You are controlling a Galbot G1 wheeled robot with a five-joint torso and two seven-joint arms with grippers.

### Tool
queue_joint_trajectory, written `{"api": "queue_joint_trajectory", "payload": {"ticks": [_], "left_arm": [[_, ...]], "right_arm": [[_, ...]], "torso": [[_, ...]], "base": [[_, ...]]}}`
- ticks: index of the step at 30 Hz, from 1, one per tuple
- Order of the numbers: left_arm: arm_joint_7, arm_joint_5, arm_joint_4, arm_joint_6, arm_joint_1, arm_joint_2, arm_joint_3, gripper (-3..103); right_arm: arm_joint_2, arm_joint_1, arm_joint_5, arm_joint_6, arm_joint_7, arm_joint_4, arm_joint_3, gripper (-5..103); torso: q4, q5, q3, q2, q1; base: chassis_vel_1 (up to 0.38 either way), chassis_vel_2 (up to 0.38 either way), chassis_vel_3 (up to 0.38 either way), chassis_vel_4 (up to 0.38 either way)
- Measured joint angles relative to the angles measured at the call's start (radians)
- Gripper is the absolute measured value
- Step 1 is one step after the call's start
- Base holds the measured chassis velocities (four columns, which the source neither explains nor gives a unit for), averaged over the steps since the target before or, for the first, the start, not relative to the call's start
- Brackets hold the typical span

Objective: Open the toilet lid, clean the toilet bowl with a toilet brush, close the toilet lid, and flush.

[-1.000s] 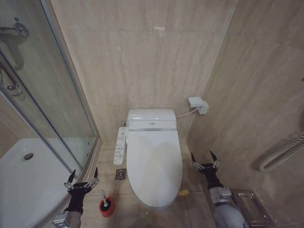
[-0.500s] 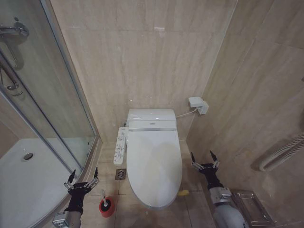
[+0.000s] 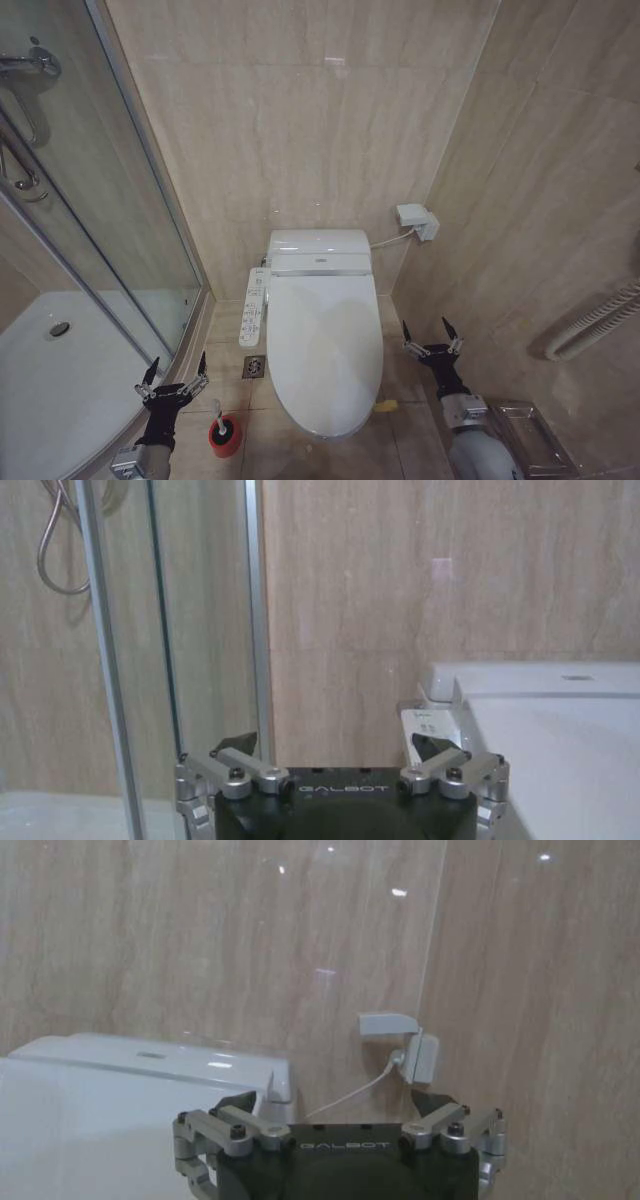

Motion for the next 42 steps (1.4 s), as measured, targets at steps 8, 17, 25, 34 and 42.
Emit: {"api": "queue_joint_trajectory", "payload": {"ticks": [8, 17, 25, 34, 42], "left_arm": [[0.000, 0.000, 0.000, 0.000, 0.000, 0.000, 0.000, 100], [0.000, 0.000, 0.000, 0.000, 0.000, 0.000, 0.000, 100], [0.002, -0.002, 0.001, 0.002, 0.000, 0.000, -0.002, 100], [0.200, -0.209, 0.103, 0.196, -0.057, 0.066, -0.218, 100], [0.265, -0.277, 0.137, 0.260, -0.076, 0.087, -0.286, 100]], "right_arm": [[0.000, 0.000, 0.000, 0.000, 0.000, 0.000, 0.000, 100], [0.000, 0.000, 0.000, 0.000, 0.000, 0.000, 0.000, 100], [0.000, 0.000, 0.000, 0.000, 0.000, 0.000, 0.000, 100], [0.000, 0.000, 0.000, 0.000, 0.000, 0.000, 0.000, 100], [0.000, 0.000, 0.000, 0.000, 0.000, 0.000, 0.000, 100]], "torso": [[0.0000, 0.0000, 0.000, 0.000, 0.000], [0.0000, 0.0000, 0.000, 0.000, 0.000], [0.0000, -0.0001, 0.000, 0.000, 0.000], [-0.0001, -0.0003, 0.000, 0.000, 0.000], [0.0000, -0.0002, 0.000, 0.000, 0.000]], "base": [[0.000, 0.000, 0.000, 0.000], [0.000, 0.000, 0.000, 0.000], [0.000, 0.000, 0.000, 0.000], [0.000, 0.000, 0.000, 0.000], [0.000, 0.000, 0.000, 0.000]]}}
